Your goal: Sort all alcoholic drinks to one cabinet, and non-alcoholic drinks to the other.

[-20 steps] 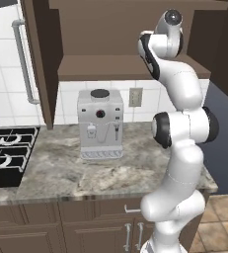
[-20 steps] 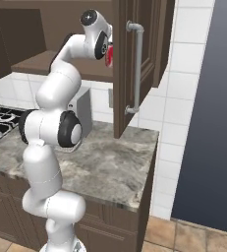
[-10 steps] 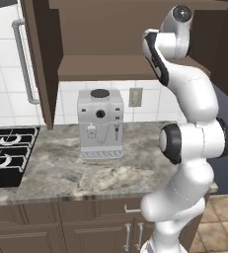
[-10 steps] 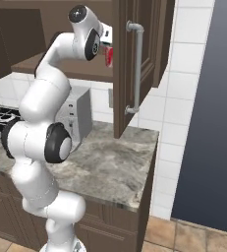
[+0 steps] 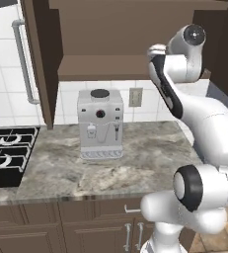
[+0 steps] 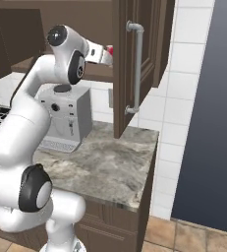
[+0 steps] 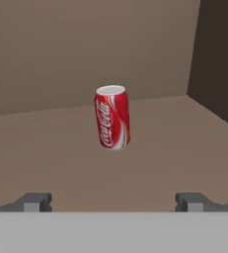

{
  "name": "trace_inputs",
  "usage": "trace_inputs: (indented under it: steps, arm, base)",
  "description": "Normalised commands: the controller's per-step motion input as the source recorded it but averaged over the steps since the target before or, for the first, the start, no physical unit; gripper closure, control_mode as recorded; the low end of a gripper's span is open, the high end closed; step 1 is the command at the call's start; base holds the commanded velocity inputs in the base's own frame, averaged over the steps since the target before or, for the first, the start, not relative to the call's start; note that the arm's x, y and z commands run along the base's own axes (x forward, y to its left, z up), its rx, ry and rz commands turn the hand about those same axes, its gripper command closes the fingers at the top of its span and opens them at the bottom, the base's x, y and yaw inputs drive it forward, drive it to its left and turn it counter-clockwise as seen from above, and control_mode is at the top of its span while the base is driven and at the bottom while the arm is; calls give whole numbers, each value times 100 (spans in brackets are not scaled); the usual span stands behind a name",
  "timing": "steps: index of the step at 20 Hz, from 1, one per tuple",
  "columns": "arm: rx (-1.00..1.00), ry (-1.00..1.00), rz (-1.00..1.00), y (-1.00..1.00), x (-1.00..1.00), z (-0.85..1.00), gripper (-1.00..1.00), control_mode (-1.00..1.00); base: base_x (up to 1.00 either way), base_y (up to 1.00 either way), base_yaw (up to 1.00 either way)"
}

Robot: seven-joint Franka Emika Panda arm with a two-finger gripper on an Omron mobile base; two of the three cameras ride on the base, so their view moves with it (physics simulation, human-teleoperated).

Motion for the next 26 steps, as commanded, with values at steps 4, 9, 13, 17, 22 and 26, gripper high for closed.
trace_inputs:
  steps: [4, 9, 13, 17, 22, 26]
  arm:
    - [0, 0, 0, 0, -100, -25, -100, -100]
    - [0, 3, -1, 0, -100, -28, -100, -100]
    - [0, 22, -3, 0, -100, -16, -100, -100]
    - [0, 31, -3, 0, -100, 2, -100, -100]
    - [5, 22, 0, 0, -100, 1, -100, -100]
    - [6, 14, 1, 0, -100, 0, -100, -100]
  base:
    - [0, 0, 0]
    - [0, 0, 0]
    - [0, 0, 0]
    - [0, 0, 0]
    - [0, 0, 0]
    - [0, 0, 0]
